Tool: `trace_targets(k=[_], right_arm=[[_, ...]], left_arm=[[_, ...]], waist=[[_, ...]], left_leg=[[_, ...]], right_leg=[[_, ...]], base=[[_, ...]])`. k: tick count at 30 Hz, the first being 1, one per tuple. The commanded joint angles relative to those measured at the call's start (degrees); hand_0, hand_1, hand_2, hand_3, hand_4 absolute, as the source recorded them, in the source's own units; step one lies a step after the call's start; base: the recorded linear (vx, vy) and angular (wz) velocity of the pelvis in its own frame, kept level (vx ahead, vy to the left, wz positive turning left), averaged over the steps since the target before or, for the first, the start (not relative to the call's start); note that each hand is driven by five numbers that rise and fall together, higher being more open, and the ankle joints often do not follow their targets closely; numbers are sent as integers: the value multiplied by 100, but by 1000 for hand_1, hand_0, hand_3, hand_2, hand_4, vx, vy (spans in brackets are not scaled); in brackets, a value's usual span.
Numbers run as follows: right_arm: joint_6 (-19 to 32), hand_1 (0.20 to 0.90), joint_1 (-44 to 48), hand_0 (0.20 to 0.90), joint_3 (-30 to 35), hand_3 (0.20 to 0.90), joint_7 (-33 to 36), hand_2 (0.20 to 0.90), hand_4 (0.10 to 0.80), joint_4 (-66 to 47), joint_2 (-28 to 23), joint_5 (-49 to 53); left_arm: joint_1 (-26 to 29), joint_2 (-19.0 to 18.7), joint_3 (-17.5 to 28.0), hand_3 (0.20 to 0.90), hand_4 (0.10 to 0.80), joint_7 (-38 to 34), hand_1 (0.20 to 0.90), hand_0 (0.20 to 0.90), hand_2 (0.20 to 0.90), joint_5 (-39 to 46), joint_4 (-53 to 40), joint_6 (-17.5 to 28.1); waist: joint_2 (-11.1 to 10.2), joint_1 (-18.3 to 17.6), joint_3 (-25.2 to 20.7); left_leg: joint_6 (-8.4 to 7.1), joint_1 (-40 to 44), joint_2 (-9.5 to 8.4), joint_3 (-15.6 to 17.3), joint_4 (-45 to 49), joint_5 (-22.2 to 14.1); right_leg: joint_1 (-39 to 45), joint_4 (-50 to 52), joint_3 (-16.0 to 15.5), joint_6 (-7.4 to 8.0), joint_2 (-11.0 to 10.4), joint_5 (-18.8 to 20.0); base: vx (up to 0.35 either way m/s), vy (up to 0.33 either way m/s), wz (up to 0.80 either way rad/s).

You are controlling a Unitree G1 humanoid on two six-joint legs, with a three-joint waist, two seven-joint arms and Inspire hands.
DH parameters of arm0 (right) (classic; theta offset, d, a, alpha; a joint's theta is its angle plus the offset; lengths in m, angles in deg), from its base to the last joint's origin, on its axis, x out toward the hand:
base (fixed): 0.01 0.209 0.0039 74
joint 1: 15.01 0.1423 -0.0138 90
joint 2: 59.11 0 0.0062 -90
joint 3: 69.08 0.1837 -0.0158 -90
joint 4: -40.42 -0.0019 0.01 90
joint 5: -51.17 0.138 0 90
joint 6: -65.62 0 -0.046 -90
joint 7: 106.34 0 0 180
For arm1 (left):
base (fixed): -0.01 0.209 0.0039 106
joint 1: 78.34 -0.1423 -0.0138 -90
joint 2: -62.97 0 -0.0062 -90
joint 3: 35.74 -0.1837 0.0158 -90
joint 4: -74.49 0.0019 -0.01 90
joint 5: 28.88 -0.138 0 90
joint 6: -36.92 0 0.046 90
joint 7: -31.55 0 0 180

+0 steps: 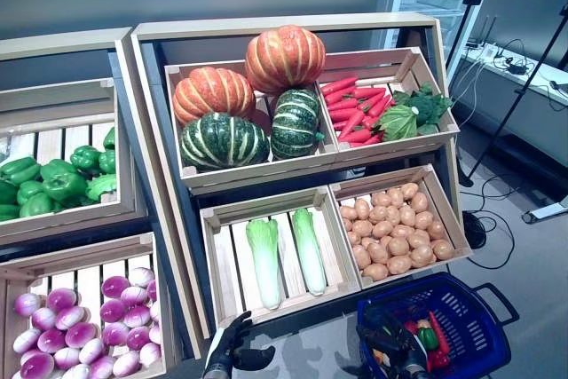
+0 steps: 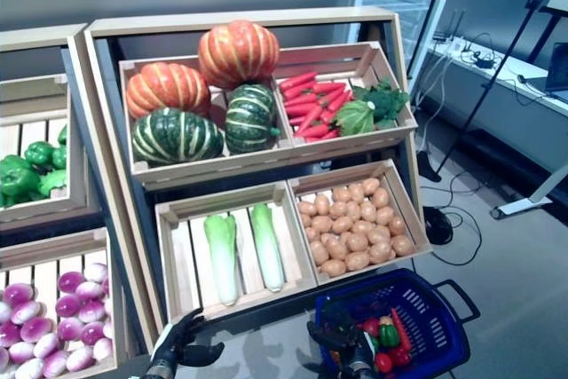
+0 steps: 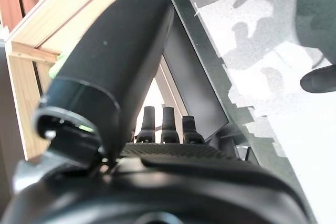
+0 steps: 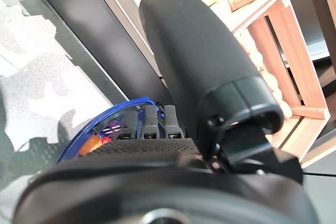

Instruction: Put vegetables into the basket

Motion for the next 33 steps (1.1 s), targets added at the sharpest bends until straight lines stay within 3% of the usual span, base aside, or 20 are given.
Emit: trace_targets(k=[1,5,8,11,15,19,20,22,25,27,30,33], right_arm=[[273,900,713,900,184,900,-158,900,800,116,23,-92],[180,900,723,900,160,900,-214,900,800,123,10,-8],[130,900,719,900,142,900,-279,900,800,119,6,31],[26,900,715,900,73,900,-471,900,800,77,-44,36],[-135,900,702,900,-72,900,-762,900,800,-96,-132,207],[-347,900,669,900,-202,900,-810,900,800,-629,-358,511],[-354,900,665,900,-205,900,-810,900,800,-646,-364,521],[-370,900,612,900,-153,900,-816,900,800,-858,-520,681],[-302,900,552,900,-48,900,-821,900,800,-989,-611,828],[-285,900,508,900,-14,900,-786,900,800,-1087,-625,875],[-313,900,295,900,91,900,-694,900,800,-1472,-670,839],[-413,900,183,900,103,900,-621,900,800,-1883,-741,818]], left_arm=[[741,122,-74,900,800,-338,900,900,900,-310,272,290],[772,118,-96,900,800,-348,900,900,900,-264,261,373],[784,67,-209,900,800,-372,900,900,900,-741,205,601],[837,-64,-537,900,800,-1035,900,900,900,-1905,6,802],[984,-390,-839,900,800,-1735,900,900,900,-2560,-534,762],[1181,-1034,-941,900,800,-2684,900,900,900,-3734,-1564,568],[1177,-1049,-941,900,800,-2731,900,900,900,-3802,-1591,556],[1291,-1534,-942,900,800,-3265,900,900,900,-4807,-2185,314],[1384,-2156,-821,900,800,-3752,900,900,900,-5431,-2773,136],[1433,-2427,-695,900,800,-3849,900,900,900,-5691,-3055,35],[1530,-3130,-401,900,800,-3750,900,900,900,-6084,-3698,-283],[1765,-3668,-431,900,800,-3445,900,900,900,-6192,-3931,-594]], waist=[[38,123,151],[40,126,168],[38,123,192],[55,112,198],[95,62,204],[150,16,267],[150,14,268],[200,-20,282],[241,-45,268],[247,-58,258],[283,-126,238],[318,-220,301]], left_leg=[[-88,420,77,208,80,-721],[-83,416,68,210,93,-736],[-85,416,69,214,100,-739],[-85,427,59,215,85,-746],[-109,445,64,243,65,-742],[-124,412,76,275,61,-713],[-124,413,77,276,61,-713],[-118,384,75,297,61,-690],[-120,366,65,314,67,-686],[-115,361,58,319,77,-696],[-114,347,65,383,111,-692],[-111,236,85,414,355,-718]], right_leg=[[-370,44,65,105,-272,534],[-369,47,70,103,-271,521],[-378,61,87,103,-264,517],[-376,50,115,107,-256,517],[-378,38,167,123,-247,516],[-422,32,214,131,-246,529],[-423,33,216,131,-246,529],[-452,29,242,133,-245,542],[-468,25,251,142,-261,547],[-477,29,264,144,-268,546],[-492,69,275,168,-297,544],[-648,410,319,139,-314,410]], base=[[0,0,0],[-1,4,-1],[0,0,0],[0,0,0],[0,6,-1],[-26,26,-8],[-39,29,-6],[-12,18,-1],[2,10,0],[0,0,0],[19,23,0],[-3,29,-5]])
